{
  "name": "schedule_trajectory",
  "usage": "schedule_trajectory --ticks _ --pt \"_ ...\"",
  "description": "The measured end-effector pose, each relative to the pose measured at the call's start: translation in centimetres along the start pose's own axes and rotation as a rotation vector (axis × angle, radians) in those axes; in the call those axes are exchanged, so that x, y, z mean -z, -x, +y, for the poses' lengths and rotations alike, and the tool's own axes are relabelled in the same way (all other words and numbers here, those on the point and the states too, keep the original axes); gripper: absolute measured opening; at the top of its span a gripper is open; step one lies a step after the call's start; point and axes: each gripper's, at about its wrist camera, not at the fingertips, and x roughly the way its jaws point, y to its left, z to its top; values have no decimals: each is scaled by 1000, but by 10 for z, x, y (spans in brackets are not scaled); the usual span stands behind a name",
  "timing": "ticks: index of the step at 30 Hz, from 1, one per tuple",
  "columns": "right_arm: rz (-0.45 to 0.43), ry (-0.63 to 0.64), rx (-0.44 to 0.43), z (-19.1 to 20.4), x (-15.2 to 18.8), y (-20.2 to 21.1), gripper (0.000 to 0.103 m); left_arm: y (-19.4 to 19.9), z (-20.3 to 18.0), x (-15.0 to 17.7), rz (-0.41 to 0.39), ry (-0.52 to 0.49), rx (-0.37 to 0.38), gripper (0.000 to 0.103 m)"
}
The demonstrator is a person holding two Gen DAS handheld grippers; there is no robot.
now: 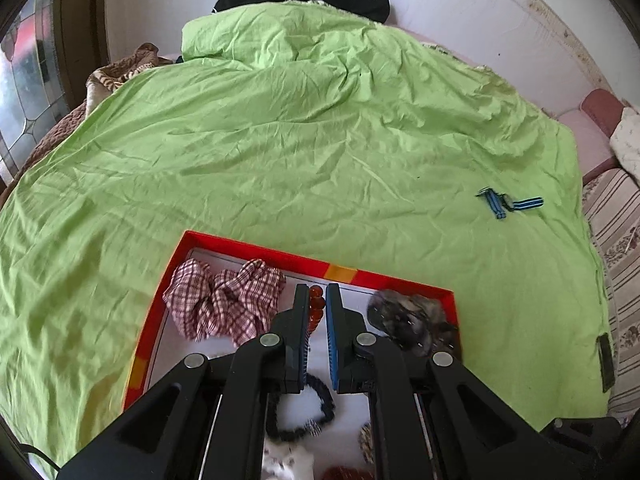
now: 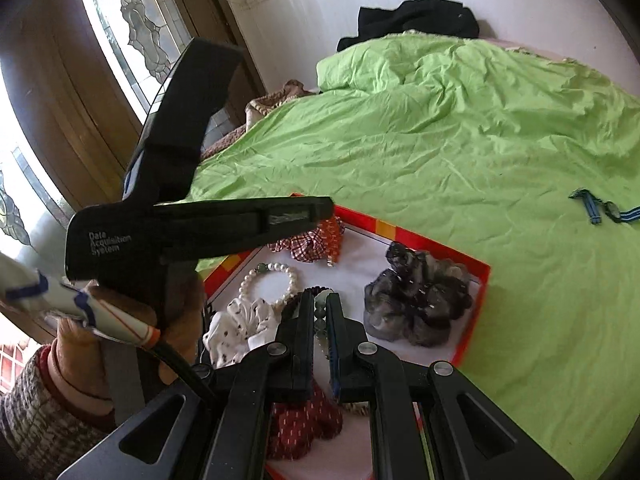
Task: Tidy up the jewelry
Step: 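Lower both bead bracelets into the tray and open both tools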
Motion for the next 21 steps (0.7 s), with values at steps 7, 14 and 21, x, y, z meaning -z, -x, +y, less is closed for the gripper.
schedule_trajectory --ticks 7,14,21 --pt "61 -51 -28 -15 1 -40 7 -37 7 4 48 4 -15 7" --pt "121 -101 -31 -35 11 -65 7 -54 19 14 80 39 -21 7" --pt "132 -115 -48 -39 15 -65 10 -36 17 16 38 37 -39 10"
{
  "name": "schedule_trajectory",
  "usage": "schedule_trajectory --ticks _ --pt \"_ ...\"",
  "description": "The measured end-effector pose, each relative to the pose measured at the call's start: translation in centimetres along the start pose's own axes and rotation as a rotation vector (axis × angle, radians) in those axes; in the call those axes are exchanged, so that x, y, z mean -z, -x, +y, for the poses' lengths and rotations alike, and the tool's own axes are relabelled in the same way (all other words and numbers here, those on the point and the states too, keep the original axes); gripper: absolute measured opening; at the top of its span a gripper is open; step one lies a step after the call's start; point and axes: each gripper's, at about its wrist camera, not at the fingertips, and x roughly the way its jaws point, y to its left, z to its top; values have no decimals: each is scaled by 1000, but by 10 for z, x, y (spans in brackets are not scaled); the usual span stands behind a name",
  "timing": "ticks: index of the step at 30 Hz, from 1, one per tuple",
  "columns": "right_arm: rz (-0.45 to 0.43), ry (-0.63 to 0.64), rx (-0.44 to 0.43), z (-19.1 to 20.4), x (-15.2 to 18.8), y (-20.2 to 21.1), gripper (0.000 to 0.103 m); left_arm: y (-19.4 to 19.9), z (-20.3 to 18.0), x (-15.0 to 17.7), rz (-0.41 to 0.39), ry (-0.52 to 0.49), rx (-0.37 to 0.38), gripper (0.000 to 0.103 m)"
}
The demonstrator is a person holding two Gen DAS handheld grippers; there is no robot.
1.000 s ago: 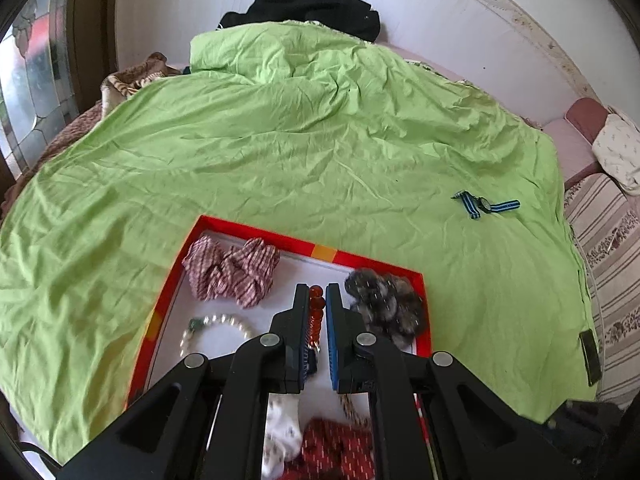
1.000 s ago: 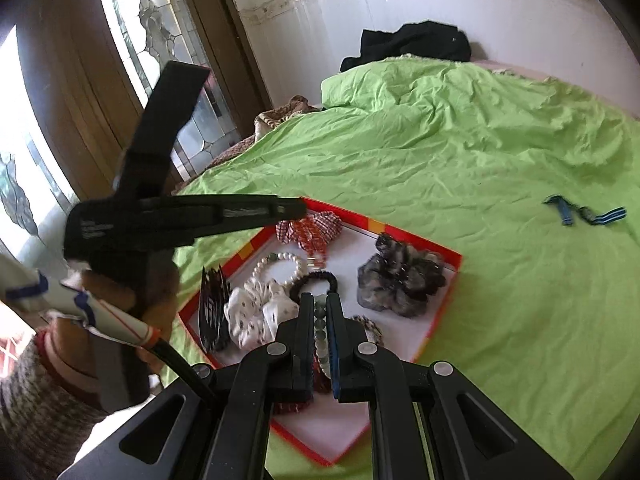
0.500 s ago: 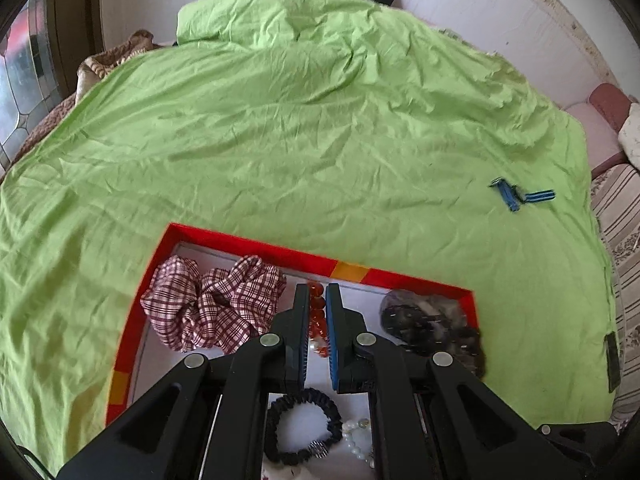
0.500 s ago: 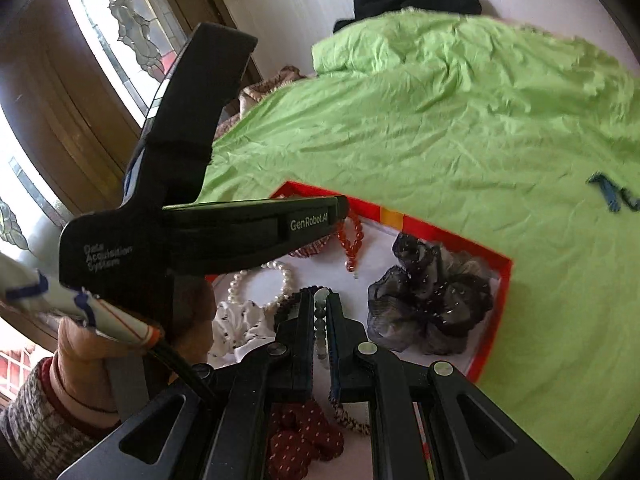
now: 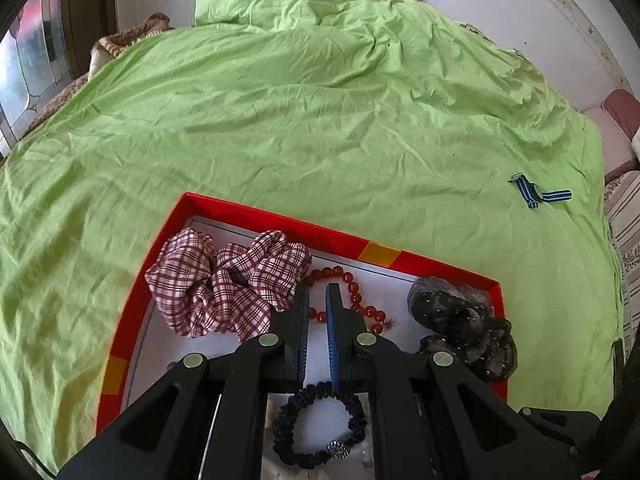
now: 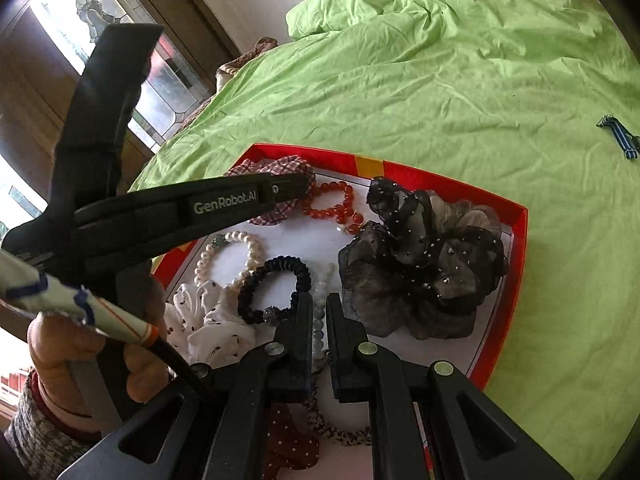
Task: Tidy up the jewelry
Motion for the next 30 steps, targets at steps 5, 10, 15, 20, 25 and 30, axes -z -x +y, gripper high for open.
schedule_trajectory --ticks 5,10,15,20,25,30 --pt "-27 22 5 7 6 16 29 24 -11 6 -61 -31 -39 35" --pt "-42 21 12 9 14 36 29 55 -19 17 -114 -64 -72 36" --pt "-61 6 29 6 26 60 32 86 -23 32 -147 -63 -83 41" --pt "-86 -7 56 4 41 88 37 115 -31 53 -189 -64 -104 48" --pt "-85 -24 106 -4 55 101 44 122 -37 73 -188 -70 -129 54" --pt "-52 -38 151 -14 65 95 47 121 -32 85 -176 -51 -146 54"
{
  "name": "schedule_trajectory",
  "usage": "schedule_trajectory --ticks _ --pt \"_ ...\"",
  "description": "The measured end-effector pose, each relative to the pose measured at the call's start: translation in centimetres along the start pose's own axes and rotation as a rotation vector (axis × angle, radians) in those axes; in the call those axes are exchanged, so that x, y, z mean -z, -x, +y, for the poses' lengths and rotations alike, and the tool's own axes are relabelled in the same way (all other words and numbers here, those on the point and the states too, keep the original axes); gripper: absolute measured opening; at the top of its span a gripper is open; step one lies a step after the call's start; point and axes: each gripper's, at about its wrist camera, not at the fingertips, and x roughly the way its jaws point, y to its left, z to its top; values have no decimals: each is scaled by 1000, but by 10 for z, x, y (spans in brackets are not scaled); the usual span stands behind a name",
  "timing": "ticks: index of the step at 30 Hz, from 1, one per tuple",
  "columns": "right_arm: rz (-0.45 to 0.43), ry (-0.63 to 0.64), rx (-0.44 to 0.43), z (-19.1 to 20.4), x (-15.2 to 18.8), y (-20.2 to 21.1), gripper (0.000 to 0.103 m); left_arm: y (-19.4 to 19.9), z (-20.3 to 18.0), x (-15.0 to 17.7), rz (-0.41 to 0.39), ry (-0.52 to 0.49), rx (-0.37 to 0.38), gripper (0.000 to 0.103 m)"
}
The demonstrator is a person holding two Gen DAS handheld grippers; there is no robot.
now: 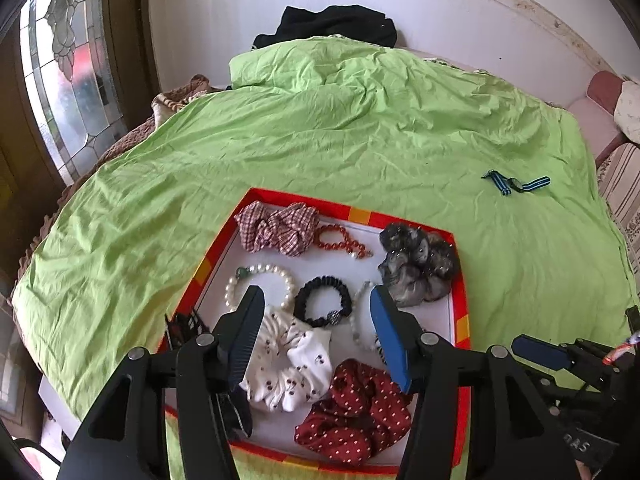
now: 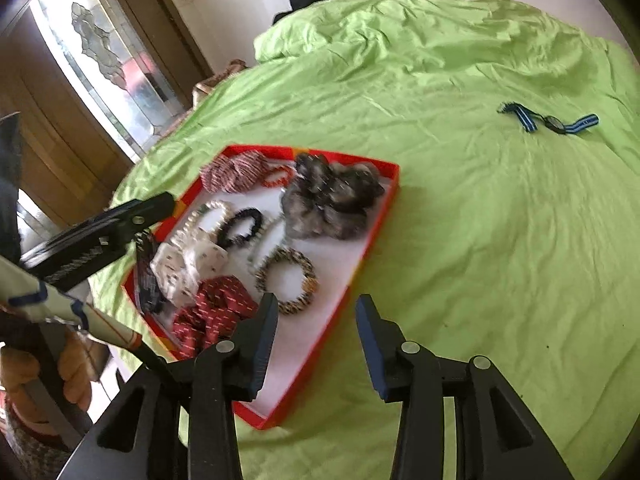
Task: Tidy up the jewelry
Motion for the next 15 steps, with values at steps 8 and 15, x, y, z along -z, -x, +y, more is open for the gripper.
schedule_trajectory --ticks 8,15 --pt "35 25 74 5 -9 -37 50 4 24 7 1 48 -33 54" --pt "18 -23 67 -6 -4 -26 50 17 31 21 -7 88 -68 54"
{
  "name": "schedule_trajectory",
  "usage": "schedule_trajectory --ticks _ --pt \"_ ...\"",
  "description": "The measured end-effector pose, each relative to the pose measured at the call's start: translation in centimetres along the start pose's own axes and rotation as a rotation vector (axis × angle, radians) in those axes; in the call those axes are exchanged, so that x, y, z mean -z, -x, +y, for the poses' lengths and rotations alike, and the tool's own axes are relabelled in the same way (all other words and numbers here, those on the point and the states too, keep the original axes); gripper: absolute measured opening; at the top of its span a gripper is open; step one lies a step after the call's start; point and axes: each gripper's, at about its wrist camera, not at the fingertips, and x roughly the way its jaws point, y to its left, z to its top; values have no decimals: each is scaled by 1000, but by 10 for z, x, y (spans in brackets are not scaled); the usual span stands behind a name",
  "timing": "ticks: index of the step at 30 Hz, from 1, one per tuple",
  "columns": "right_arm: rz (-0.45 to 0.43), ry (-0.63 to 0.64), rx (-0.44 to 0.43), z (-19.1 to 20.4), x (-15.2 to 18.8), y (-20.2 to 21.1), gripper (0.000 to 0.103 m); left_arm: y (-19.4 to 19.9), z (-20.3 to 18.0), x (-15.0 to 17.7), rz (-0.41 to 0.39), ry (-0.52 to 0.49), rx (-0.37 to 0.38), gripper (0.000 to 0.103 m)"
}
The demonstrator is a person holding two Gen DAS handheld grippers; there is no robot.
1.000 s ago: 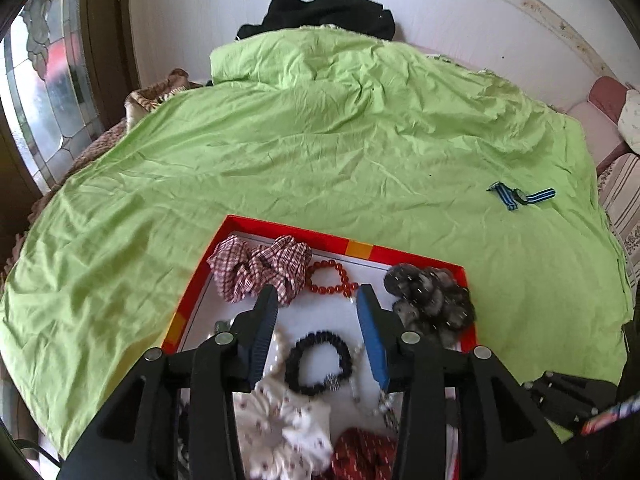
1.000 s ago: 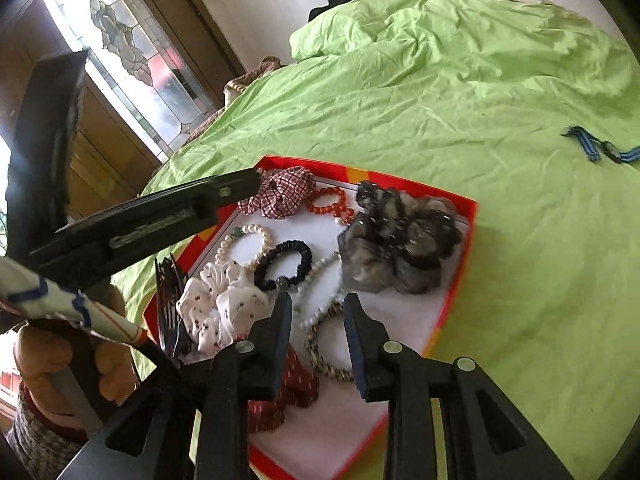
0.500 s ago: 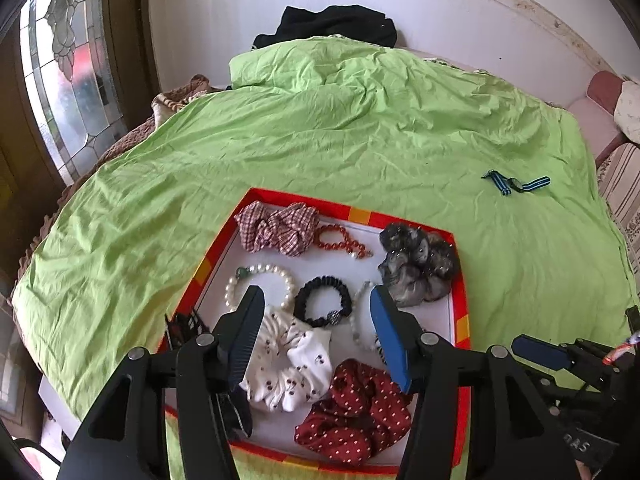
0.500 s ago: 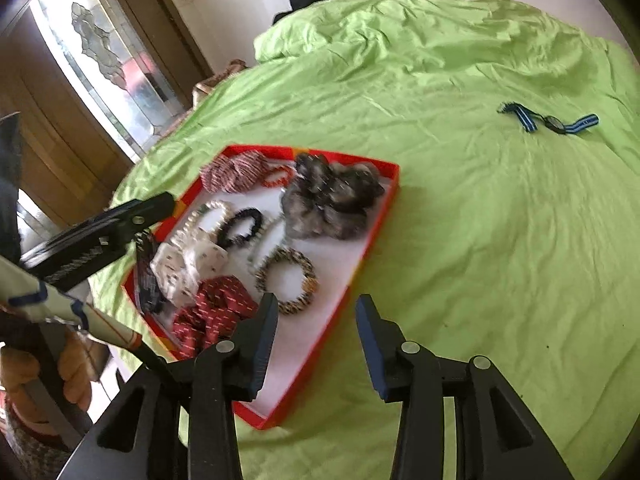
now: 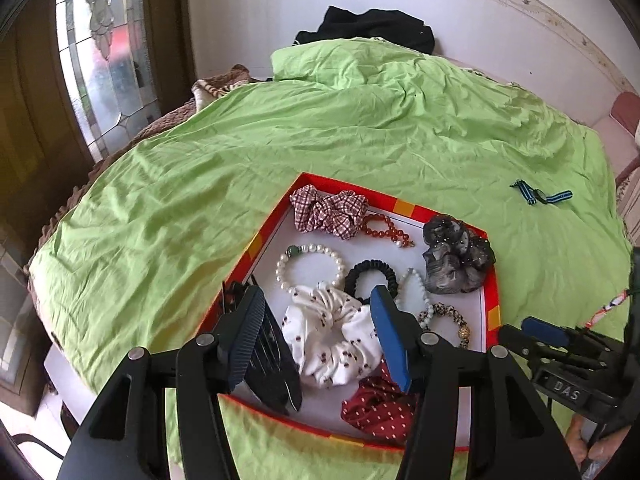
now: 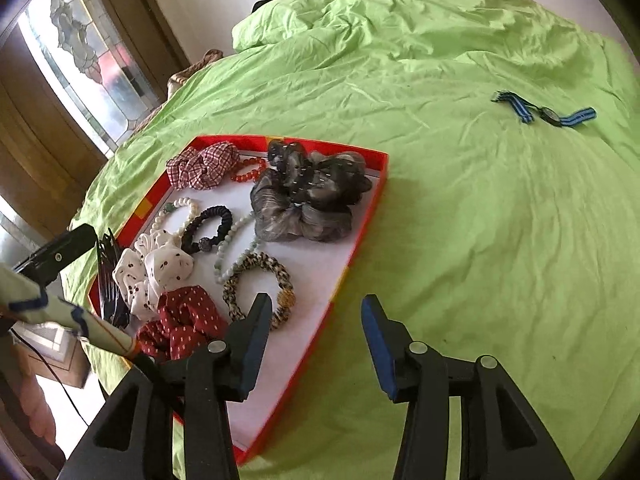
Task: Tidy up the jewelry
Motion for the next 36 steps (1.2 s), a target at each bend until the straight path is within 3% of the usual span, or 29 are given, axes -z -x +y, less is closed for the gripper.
schedule_trajectory --ticks 12,24,30,36 --pt "-104 20 78 -23 46 68 57 45 -39 25 -22 43 63 56" --pt "-208 36 89 -30 76 120 59 101 -66 46 -101 18 22 61" --pt "-270 57 108 -30 89 144 60 130 -77 55 -207 12 -57 76" --pt "-339 85 128 -28 100 167 62 172 -86 68 -442 42 -215 100"
